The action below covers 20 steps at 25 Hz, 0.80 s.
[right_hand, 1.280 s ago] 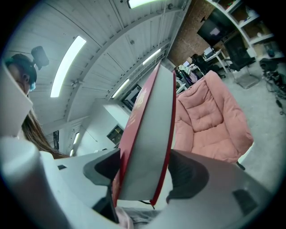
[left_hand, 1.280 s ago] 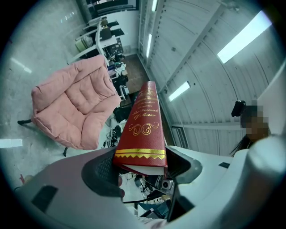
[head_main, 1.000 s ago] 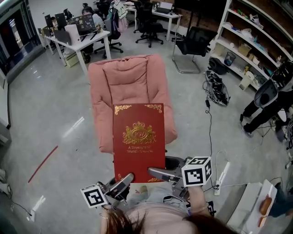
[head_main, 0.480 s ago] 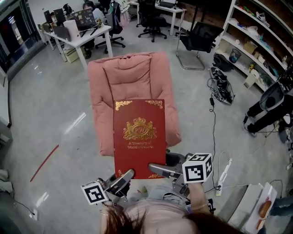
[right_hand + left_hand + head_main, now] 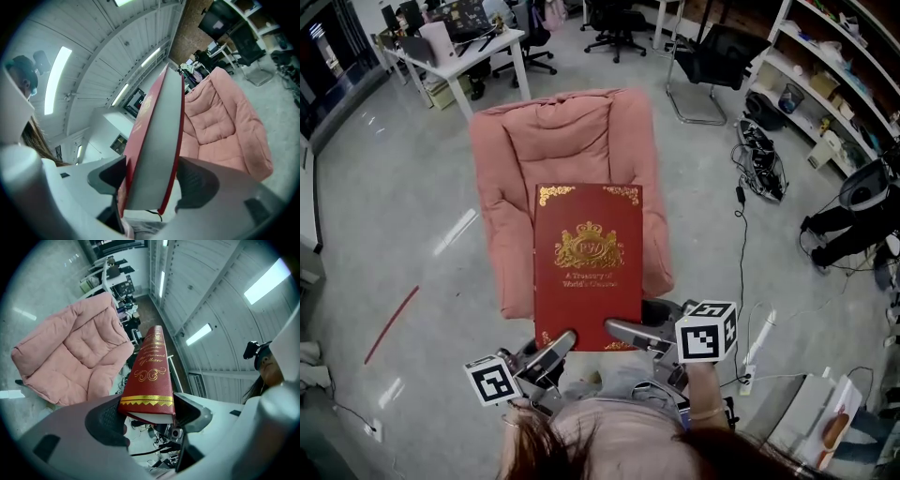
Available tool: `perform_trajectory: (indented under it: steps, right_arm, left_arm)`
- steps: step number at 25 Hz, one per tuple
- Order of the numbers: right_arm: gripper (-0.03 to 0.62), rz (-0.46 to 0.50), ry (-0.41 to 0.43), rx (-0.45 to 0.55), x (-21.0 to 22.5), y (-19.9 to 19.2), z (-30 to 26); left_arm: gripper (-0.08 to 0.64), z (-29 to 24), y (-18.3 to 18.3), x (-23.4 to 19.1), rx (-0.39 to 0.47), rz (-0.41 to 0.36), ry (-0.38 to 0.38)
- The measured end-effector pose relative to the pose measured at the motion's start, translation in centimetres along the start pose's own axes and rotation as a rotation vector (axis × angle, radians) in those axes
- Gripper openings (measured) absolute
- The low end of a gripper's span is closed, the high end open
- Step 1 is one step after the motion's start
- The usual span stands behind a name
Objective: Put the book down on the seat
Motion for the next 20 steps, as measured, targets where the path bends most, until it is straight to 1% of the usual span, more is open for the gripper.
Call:
perform_trajectory:
  steps: [6, 15, 20]
  right_arm:
    - [0.330, 0.000, 0.003, -0.020, 2.7, 3.2, -0.5]
    - [0.330, -0.019, 0.008, -0.069, 8.4, 6.5, -3.5]
    - [0.330, -0.047, 0.011, -0.104, 11.6, 8.1, -5.8]
  left_arm:
    - [0.288, -3.2, 2.5, -0.1, -0.011, 0.012, 0.024]
    - [0.293, -7.5, 6.4, -3.3, -0.017, 0.044, 0.068]
    - [0.295, -9.4, 9.0, -5.3, -0.019, 0.068, 0.095]
Point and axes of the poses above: the fingertips, and each gripper's own axes: z backward along the fingers, x to its right, y out of its top, the point moved 9 cm from there along z, backward along the fingers, and after that the axes turned 7 degrees about z, right-handed, at the moved point
